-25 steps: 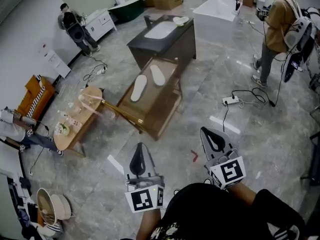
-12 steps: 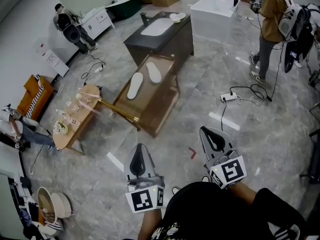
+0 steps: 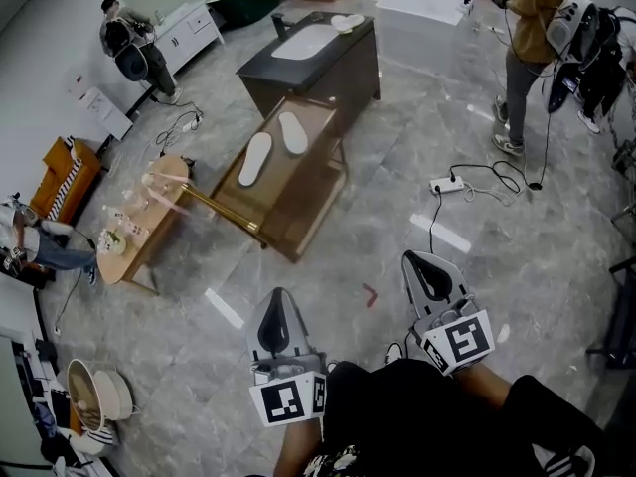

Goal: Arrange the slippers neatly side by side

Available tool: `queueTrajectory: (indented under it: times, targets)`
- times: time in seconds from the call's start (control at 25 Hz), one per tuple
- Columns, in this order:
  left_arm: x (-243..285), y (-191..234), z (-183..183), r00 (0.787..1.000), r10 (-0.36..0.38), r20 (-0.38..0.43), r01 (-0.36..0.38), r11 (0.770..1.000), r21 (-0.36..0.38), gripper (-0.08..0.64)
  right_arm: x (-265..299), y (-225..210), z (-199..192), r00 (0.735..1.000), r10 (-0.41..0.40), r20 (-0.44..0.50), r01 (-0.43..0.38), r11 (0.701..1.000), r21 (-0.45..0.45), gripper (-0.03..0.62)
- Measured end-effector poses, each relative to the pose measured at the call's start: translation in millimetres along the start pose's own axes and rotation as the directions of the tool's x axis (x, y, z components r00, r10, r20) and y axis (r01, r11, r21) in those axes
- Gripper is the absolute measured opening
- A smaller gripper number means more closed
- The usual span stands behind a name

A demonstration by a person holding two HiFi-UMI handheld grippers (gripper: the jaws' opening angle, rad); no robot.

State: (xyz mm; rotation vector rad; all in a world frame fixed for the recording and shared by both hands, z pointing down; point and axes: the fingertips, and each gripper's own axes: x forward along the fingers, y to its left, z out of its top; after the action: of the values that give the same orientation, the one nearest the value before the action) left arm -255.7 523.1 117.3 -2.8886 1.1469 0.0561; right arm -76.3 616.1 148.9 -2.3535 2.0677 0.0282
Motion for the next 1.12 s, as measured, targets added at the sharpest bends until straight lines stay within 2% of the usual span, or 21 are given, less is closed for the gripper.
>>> queueTrajectory:
  times: [0.24, 0.44, 0.68, 1.12]
  targets:
    - [-12, -13, -7, 1.0, 0.018, -0.025, -0.017, 1.0, 0.013, 0.002, -10, -11, -7, 1.0, 0.004, -0.01, -0.004, 1.0, 0.014, -0.002]
    - [-15, -7, -5, 0.999, 0.032, -0.005, -0.032, 0.999, 0.019, 0.002, -5, -2, -7, 1.0, 0.027, 0.005, -0.027, 1.0, 0.012, -0.002]
    - [-6, -7, -11, 1.0, 0.012, -0.001, -0.012, 1.0, 0.013, 0.002, -3, 1, -10, 1.0, 0.026, 0.001, -0.026, 1.0, 0.0, -0.002]
    - [16, -10, -15, 1.0, -0.013, -0.003, 0.013, 1.0, 0.007, 0.002, 0, -18, -10, 1.0, -0.009, 0.002, 0.009, 1.0, -0.002, -0.002]
